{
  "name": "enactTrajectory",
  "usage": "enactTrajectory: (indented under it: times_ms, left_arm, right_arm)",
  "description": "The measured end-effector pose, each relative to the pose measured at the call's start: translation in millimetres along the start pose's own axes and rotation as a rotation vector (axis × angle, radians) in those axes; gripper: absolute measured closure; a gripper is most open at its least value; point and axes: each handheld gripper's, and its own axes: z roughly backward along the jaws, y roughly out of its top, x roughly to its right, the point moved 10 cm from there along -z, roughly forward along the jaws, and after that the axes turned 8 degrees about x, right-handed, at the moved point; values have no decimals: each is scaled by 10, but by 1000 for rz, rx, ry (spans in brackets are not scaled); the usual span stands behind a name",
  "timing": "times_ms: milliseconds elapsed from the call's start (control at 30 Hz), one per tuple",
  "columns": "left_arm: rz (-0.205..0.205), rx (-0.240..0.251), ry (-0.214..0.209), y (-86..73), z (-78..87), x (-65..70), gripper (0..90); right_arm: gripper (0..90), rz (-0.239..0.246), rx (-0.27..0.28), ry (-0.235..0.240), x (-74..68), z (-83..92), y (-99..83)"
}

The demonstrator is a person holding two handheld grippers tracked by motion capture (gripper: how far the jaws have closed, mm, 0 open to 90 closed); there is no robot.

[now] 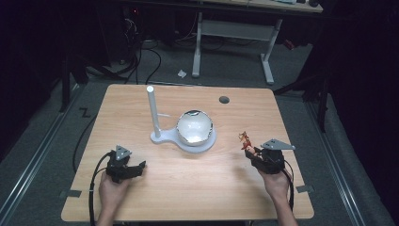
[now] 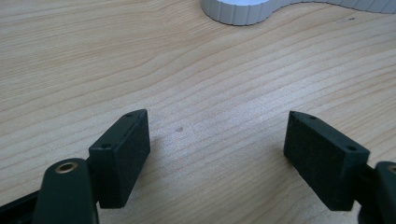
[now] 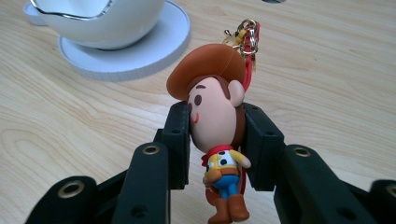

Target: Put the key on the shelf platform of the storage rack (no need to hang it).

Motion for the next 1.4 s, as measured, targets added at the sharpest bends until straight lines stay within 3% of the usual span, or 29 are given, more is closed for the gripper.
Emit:
enactTrajectory:
  times_ms: [800,1400]
  left_arm:
    - [1,0,0,0,0,0,231]
    - [1,0,0,1,0,0,231]
  right_arm:
    - [664,39,42,107,-332,-5,385]
    - [664,95,56,189,-619,-176,680]
